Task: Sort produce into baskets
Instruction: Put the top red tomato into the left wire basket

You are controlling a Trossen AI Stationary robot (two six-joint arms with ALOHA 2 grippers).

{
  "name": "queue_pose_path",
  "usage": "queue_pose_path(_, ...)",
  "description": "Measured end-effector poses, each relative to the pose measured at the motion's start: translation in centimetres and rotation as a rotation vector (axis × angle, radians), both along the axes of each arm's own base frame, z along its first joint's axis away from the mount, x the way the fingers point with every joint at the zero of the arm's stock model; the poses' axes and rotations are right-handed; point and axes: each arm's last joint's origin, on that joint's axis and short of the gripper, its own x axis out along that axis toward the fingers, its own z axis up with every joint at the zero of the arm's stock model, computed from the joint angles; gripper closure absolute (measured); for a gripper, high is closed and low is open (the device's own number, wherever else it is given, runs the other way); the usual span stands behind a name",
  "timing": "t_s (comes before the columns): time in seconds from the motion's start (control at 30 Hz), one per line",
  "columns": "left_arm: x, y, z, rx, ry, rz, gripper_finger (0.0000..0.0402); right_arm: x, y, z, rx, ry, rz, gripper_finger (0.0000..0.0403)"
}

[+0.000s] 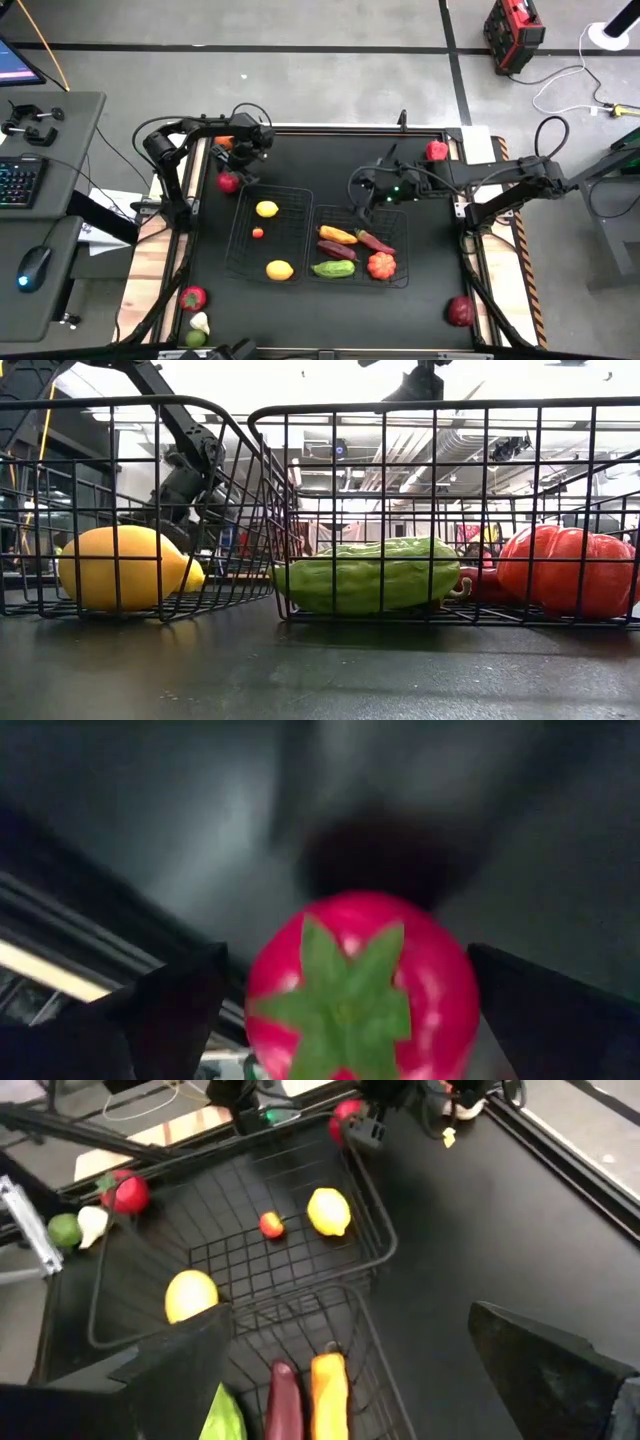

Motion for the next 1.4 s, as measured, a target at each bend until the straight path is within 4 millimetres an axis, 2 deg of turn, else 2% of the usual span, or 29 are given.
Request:
queue_pose_path(0.27,-0.1,-0.5,0.2,-0.030,0.031,0.005,0.0005,0.1,-0.3,0.1,0.021,-0.023,-0.054,0.0004)
queue_pose_path(0.6,-0.2,-0.7,0.4,-0.090,0.032,-0.075,0.0005,0.2,-0.4,0.3,0.092,-0.067,-0.137,0.0004)
queue_pose_path(0.9,0.0,-0.3,0.2,-0.042,0.004,-0.071,0.0008,0.2,-0.5,0.3,0.021,-0.057,-0.108,0.0004)
queue_pose_path(1.03,-0.1,-0.5,0.3,-0.055,0.025,-0.064,0.0039,0.3,-1.1,0.4,0.022,-0.062,-0.109,0.0004)
queue_pose_path(1.23,-0.2,-0.8,0.4,-0.083,0.029,-0.014,0.0126,0.3,-2.4,0.4,0.042,-0.059,-0.114,0.0004)
queue_pose_path(1.4,-0.3,-1.3,1.2,-0.101,0.032,0.046,0.0130,0.3,-3.5,0.5,-0.026,-0.055,-0.090,0.0004)
